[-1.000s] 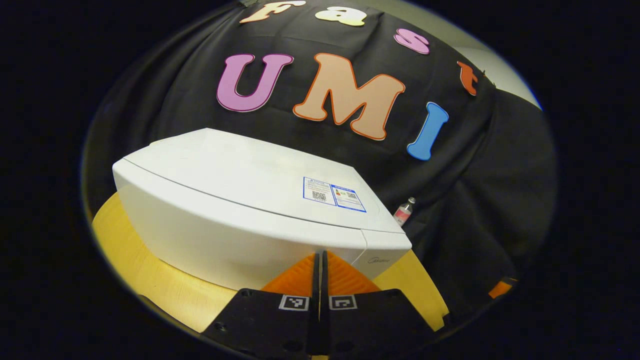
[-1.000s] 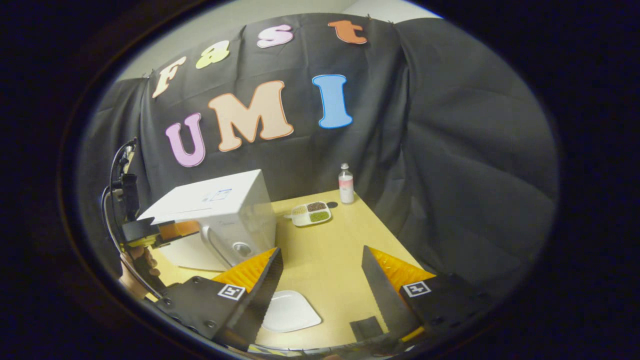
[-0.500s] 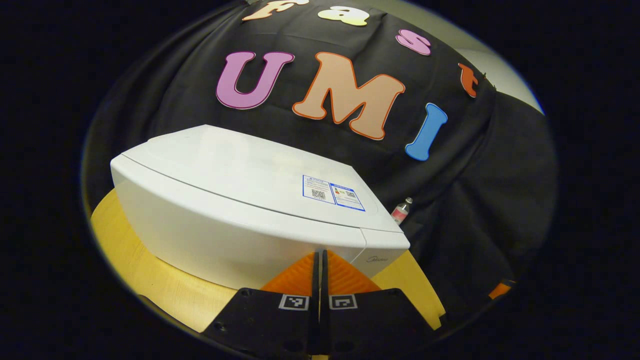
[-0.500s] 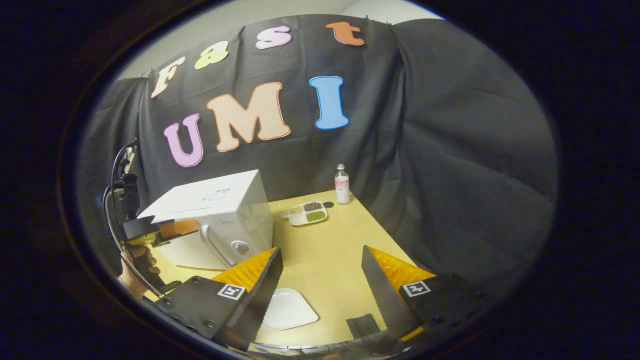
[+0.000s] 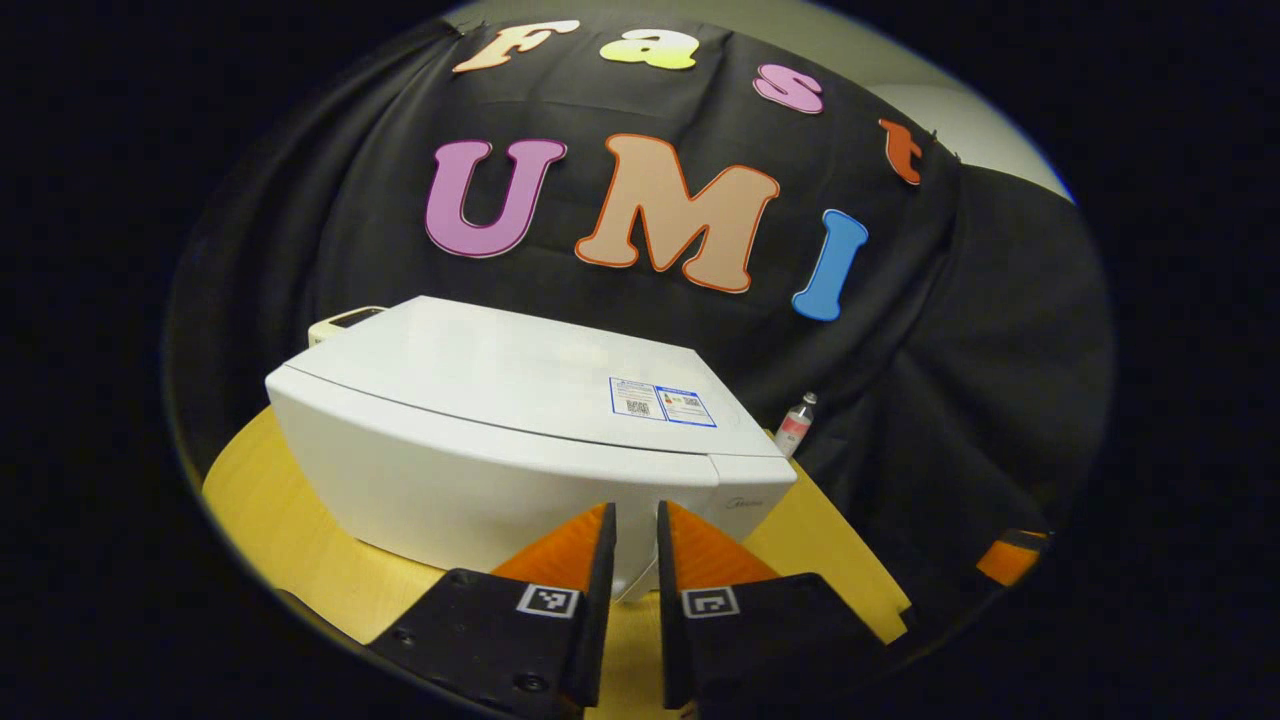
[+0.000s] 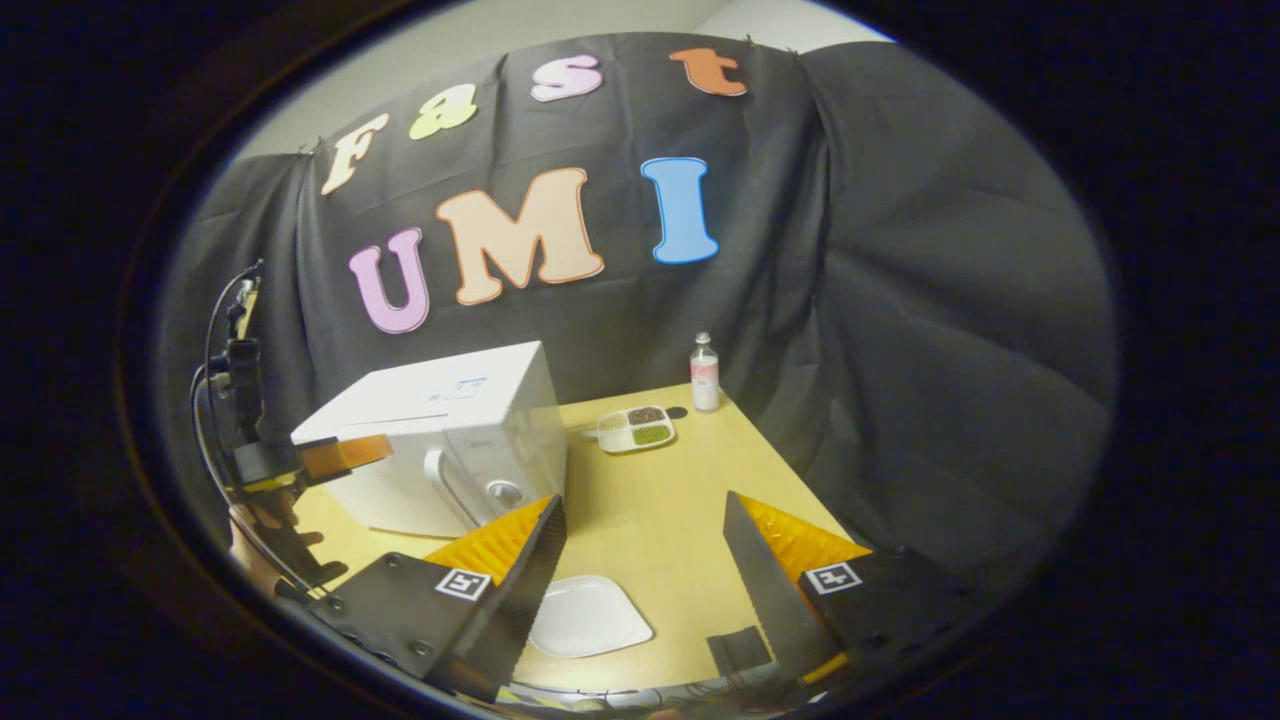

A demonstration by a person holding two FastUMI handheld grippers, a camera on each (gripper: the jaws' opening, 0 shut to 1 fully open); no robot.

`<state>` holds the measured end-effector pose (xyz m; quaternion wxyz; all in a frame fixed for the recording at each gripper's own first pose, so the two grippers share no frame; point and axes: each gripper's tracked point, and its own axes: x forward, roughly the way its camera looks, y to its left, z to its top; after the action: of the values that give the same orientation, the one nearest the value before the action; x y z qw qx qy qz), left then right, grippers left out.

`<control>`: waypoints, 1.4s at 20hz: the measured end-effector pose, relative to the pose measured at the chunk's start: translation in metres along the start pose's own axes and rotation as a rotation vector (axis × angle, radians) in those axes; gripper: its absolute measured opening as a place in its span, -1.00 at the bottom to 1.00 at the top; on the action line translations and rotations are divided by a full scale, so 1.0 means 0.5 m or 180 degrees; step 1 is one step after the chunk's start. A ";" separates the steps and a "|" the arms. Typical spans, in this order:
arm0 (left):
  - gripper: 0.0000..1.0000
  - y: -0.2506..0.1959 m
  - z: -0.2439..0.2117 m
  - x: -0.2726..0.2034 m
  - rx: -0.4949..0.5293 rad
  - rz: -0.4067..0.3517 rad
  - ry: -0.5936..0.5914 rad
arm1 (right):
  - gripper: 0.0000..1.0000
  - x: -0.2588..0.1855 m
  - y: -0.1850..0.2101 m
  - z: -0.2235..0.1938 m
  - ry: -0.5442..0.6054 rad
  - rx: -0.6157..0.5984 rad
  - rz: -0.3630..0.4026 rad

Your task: Open the microwave oven with the left hand, put the food in, and close the microwave oven.

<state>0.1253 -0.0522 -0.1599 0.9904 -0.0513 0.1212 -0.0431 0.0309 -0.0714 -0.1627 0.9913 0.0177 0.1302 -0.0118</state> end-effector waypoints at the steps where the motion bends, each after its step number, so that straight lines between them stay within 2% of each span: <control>1: -0.14 0.002 0.001 -0.015 0.0084 0.0010 -0.0007 | 0.83 -0.001 -0.001 0.001 -0.0004 -0.0003 0.0007; 2: 0.26 0.005 0.001 -0.033 0.0158 0.0032 -0.0007 | 0.83 -0.003 0.000 0.002 -0.0012 0.0002 0.0012; 3: 0.65 0.011 0.006 -0.050 0.0216 0.0086 -0.0026 | 0.95 -0.005 0.000 0.005 -0.0019 0.0009 0.0021; 5: 0.85 0.020 0.017 -0.081 0.0268 0.0177 -0.0089 | 0.95 -0.009 -0.002 0.005 -0.0025 0.0002 0.0022; 9: 0.86 0.021 0.030 -0.145 0.0242 0.0269 -0.0174 | 0.95 -0.014 -0.007 0.016 -0.0045 -0.0025 0.0019; 10: 0.85 0.028 0.037 -0.157 0.0251 0.0288 -0.0198 | 0.83 -0.013 -0.007 0.018 -0.0046 -0.0034 0.0029; 14: 0.88 0.047 0.086 -0.204 0.0168 0.0482 -0.0454 | 0.83 -0.009 0.002 0.036 -0.0083 -0.0083 0.0095; 15: 0.95 0.054 0.090 -0.214 0.0176 0.0526 -0.0487 | 0.83 -0.007 0.006 0.042 -0.0099 -0.0091 0.0116; 19: 0.94 0.088 0.106 -0.255 0.0303 0.0729 -0.0554 | 0.84 -0.005 0.026 0.076 -0.0208 -0.0125 0.0223; 25: 0.93 0.087 0.133 -0.291 0.0272 0.0691 -0.0624 | 0.83 -0.008 0.047 0.109 -0.0328 -0.0111 0.0339; 28: 0.93 0.084 0.133 -0.293 0.0356 0.0701 -0.0612 | 0.83 -0.012 0.041 0.112 -0.0347 -0.0109 0.0329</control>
<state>0.0030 0.0097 -0.0661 0.9975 0.0136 0.0281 0.0641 0.0401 -0.0532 -0.1064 0.9963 0.0068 0.0752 0.0407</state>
